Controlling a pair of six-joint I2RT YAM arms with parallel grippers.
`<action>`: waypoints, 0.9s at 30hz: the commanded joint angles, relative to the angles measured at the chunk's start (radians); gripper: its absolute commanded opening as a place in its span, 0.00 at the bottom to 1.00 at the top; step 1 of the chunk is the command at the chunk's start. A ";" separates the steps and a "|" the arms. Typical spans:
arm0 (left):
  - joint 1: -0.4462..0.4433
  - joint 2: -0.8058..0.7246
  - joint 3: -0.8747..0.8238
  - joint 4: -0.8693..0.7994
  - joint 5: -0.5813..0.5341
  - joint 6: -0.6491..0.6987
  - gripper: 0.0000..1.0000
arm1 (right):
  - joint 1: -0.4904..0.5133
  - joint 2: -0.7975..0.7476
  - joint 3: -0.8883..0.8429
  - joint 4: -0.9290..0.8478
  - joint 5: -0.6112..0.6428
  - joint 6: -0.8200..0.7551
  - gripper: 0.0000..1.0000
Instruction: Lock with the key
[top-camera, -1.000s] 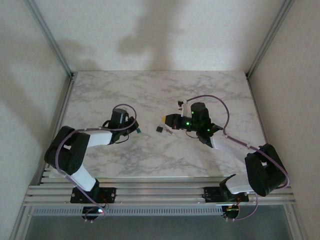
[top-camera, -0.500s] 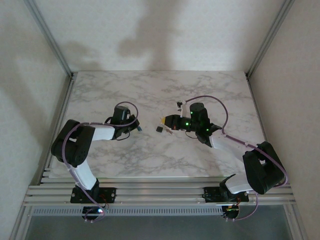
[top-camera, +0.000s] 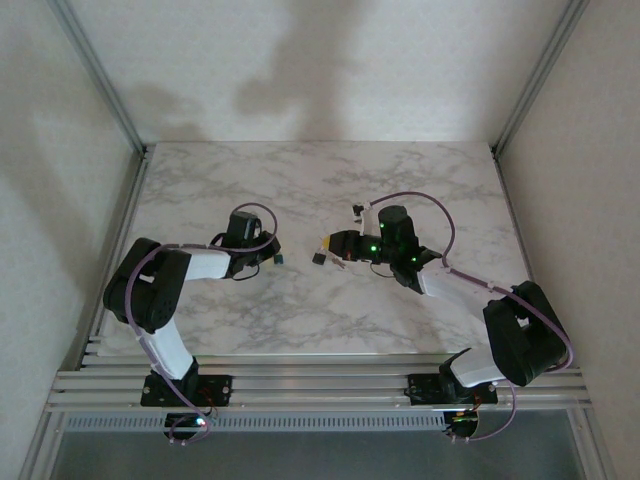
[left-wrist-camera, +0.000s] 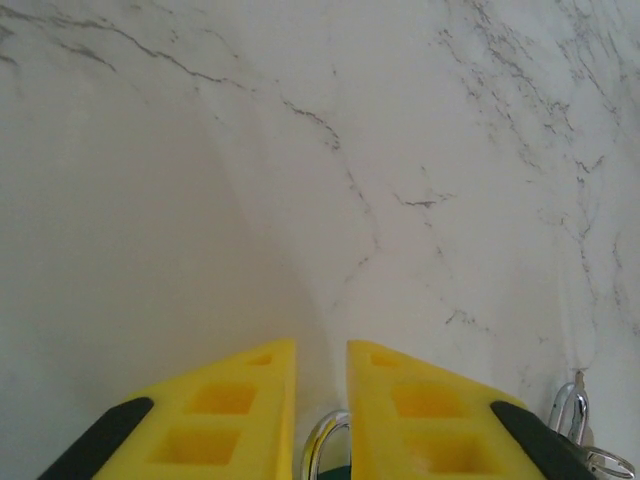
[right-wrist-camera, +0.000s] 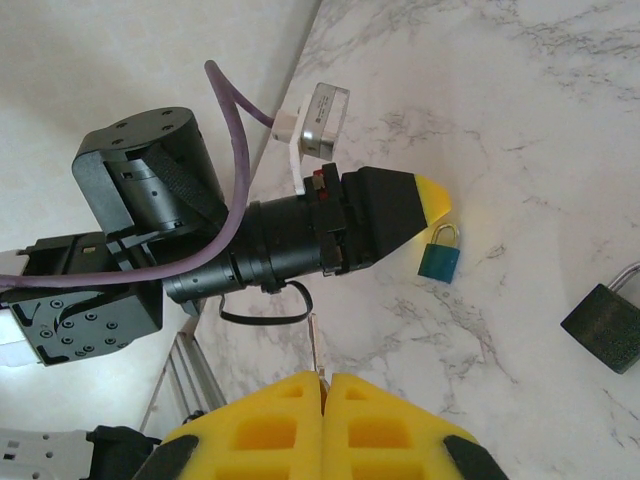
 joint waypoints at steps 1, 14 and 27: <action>0.012 -0.013 0.022 -0.031 -0.021 0.013 0.24 | 0.005 0.003 0.032 0.008 -0.010 -0.010 0.00; 0.013 -0.258 -0.071 -0.024 -0.065 -0.020 0.52 | 0.006 0.016 0.035 0.005 -0.006 -0.010 0.00; -0.002 -0.855 -0.323 0.014 -0.324 0.011 0.95 | 0.010 0.024 0.035 0.008 0.005 -0.019 0.00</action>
